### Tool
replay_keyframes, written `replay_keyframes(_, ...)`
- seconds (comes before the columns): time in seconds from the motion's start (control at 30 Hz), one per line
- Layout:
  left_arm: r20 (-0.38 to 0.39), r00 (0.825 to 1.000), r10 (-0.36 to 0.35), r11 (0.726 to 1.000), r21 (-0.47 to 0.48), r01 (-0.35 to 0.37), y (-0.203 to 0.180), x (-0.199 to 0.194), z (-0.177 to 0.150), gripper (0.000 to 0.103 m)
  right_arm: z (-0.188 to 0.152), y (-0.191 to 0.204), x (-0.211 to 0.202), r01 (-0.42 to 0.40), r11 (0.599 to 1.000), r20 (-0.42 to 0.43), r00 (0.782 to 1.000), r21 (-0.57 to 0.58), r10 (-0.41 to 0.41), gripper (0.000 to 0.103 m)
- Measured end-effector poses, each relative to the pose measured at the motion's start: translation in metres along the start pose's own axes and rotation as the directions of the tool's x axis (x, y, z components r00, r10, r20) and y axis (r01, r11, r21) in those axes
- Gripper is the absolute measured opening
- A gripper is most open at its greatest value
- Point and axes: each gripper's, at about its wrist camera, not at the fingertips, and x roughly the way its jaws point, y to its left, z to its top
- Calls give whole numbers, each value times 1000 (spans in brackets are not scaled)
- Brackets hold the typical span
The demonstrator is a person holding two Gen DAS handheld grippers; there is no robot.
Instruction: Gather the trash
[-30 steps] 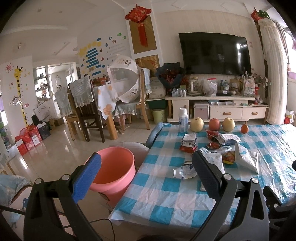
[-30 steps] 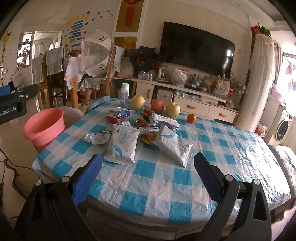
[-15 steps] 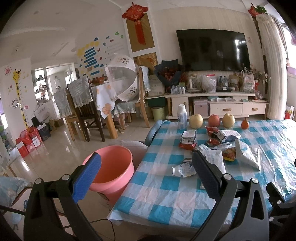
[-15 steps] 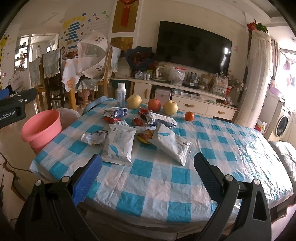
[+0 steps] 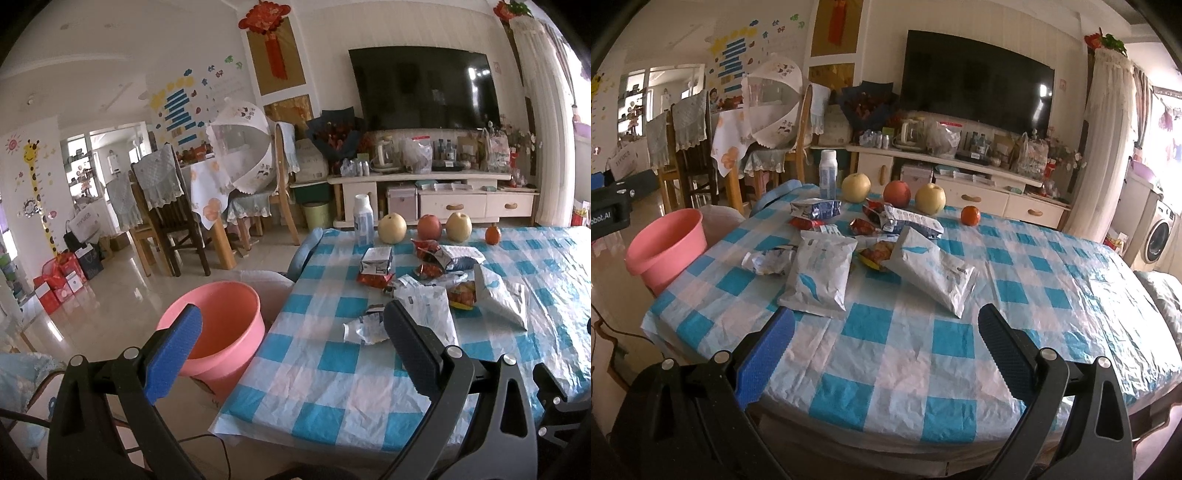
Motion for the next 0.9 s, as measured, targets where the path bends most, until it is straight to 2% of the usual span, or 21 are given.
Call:
replay_keyframes(0.1,-16,1000,-1,1000,17,1,-11,7,1,99,-4,-6,10,-1,1000,-12,1000,8,2,98)
replay_keyframes(0.2,-63,996,61,997,52,-58,-25,23,-1,99,-9,-14,24,-2,1000,-36,999,16,3,98)
replay_keyframes(0.27,-82,994,68,996,59,-63,-30,32,-6,99,-13,-24,34,-6,999,-58,998,38,8,98)
replay_keyframes(0.43,-193,981,9,998,59,3,-40,66,-29,99,-22,-51,63,10,997,-119,993,82,0,98)
replay_keyframes(0.57,-235,969,-73,993,68,91,-56,82,-43,99,-26,-73,86,9,990,-166,986,139,15,98)
replay_keyframes(0.63,-232,962,-146,987,32,158,-60,85,-45,99,-25,-84,97,-16,983,-178,983,181,49,98)
replay_keyframes(0.67,-214,956,-201,979,-2,205,-60,85,-45,99,-24,-90,104,-33,977,-182,981,209,72,98)
replay_keyframes(0.73,-179,947,-265,964,-40,262,-65,85,-43,99,-21,-99,115,-64,965,-191,975,256,115,98)
replay_keyframes(0.83,-150,949,-279,960,-11,280,-82,91,-41,99,-15,-113,133,-105,943,-194,966,316,173,98)
replay_keyframes(0.9,-165,937,-307,950,-4,311,-94,97,-38,99,-8,-116,142,-112,946,-189,966,305,175,98)
